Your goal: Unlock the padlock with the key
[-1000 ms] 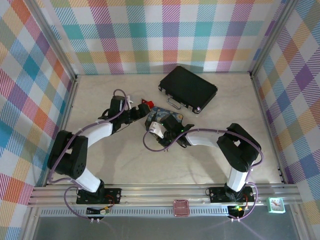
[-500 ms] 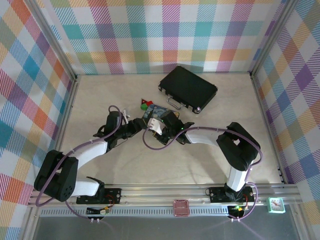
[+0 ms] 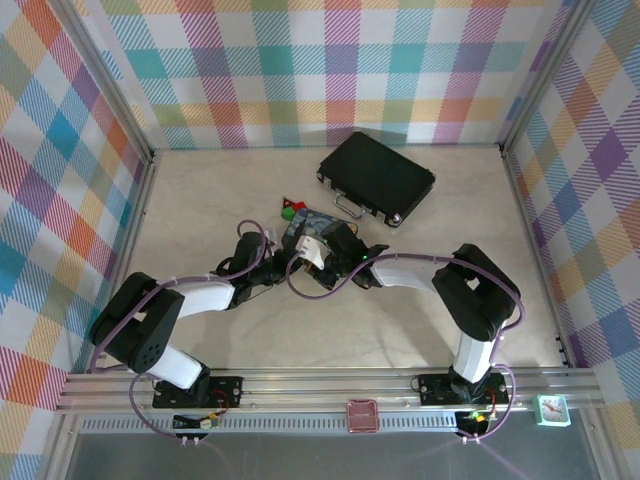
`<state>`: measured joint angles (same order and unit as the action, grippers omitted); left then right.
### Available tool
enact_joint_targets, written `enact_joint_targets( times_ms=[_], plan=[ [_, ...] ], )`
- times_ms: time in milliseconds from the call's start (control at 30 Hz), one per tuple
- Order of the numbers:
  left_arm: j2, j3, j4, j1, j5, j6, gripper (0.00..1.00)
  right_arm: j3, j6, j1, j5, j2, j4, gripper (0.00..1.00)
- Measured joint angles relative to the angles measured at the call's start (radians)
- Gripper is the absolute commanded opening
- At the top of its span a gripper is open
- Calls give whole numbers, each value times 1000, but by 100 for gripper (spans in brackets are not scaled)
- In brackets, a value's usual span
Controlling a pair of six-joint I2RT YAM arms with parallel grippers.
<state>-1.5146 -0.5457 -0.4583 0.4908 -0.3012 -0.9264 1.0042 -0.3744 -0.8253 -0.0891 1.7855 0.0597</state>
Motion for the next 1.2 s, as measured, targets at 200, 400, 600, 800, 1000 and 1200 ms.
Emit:
enact_joint_targets(
  times_ms=[200,400,600,800,1000,1200],
  plan=[
    [-27,-27,-3,0,11,25,17,-18,1,3,-5,0,19,0],
    [-87,-72,-10,3,-16,44,17,-31,19,18,11,0,31,0],
    [-97,-72,-37,10,-22,40,11,-36,26,20,16,0,38,0],
    [-113,-72,-43,23,-18,34,24,-36,26,21,17,0,36,0],
    [-130,-73,-65,39,-13,26,5,-36,26,21,17,0,35,0],
    [-132,-75,-72,41,-11,29,0,-42,48,19,32,-10,35,30]
  ],
)
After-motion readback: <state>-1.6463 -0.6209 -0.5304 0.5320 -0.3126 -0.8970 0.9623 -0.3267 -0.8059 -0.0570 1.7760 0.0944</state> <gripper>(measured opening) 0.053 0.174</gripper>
